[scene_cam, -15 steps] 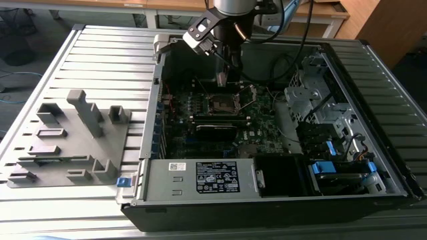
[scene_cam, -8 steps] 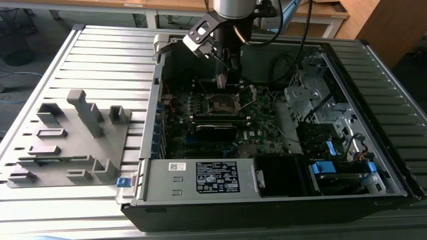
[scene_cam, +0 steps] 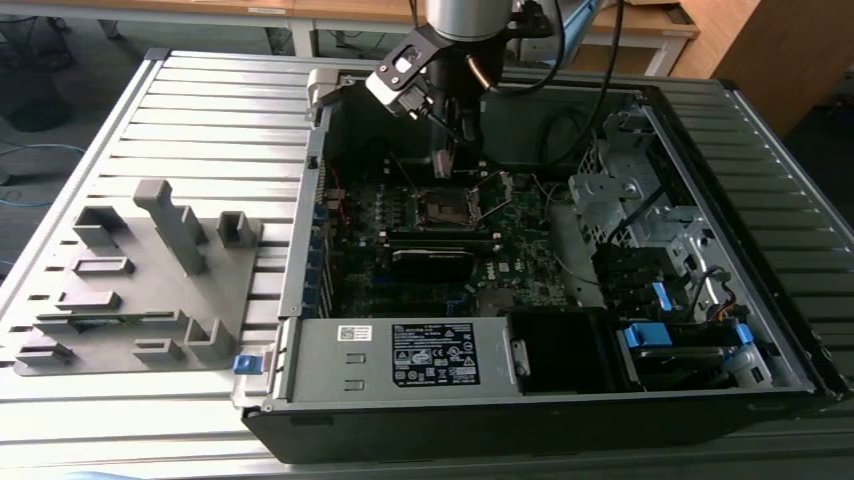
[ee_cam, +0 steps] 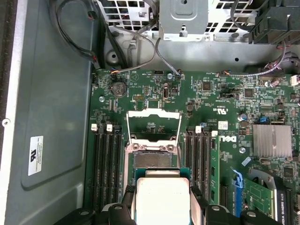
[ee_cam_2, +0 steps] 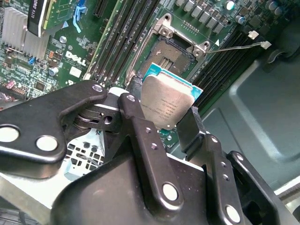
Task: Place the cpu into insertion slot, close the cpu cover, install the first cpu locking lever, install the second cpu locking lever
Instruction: 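Place the cpu into insertion slot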
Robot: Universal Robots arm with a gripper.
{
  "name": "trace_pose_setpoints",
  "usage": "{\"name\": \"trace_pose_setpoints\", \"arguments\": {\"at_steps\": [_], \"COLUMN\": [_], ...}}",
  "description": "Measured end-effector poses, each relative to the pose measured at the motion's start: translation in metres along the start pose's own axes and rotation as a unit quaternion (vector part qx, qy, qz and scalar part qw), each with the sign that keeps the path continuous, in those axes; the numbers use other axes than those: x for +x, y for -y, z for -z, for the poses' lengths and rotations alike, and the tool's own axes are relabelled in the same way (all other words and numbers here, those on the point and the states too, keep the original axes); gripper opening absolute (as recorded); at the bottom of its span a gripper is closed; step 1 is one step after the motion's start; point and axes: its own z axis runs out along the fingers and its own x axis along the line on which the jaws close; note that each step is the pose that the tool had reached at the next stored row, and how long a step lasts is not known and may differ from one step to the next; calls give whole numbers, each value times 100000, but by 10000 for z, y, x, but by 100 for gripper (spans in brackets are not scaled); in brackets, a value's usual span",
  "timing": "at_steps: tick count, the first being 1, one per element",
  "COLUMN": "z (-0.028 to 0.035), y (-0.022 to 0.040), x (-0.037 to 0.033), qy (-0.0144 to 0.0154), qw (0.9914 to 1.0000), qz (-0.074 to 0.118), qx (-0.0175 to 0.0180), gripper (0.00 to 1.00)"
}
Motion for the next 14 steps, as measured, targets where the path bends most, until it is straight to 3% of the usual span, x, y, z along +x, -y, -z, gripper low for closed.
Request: {"name": "trace_pose_setpoints", "arguments": {"at_steps": [3, 11, 14], "z": [-11, -119, -121], "y": [1, 11, 11], "x": [1, -1, -1], "qy": [5, 1, 14], "qw": [100000, 100000, 100000], "qz": [-1, -2, -1], "qx": [6, 5, 13], "gripper": [54, 54, 54]}}
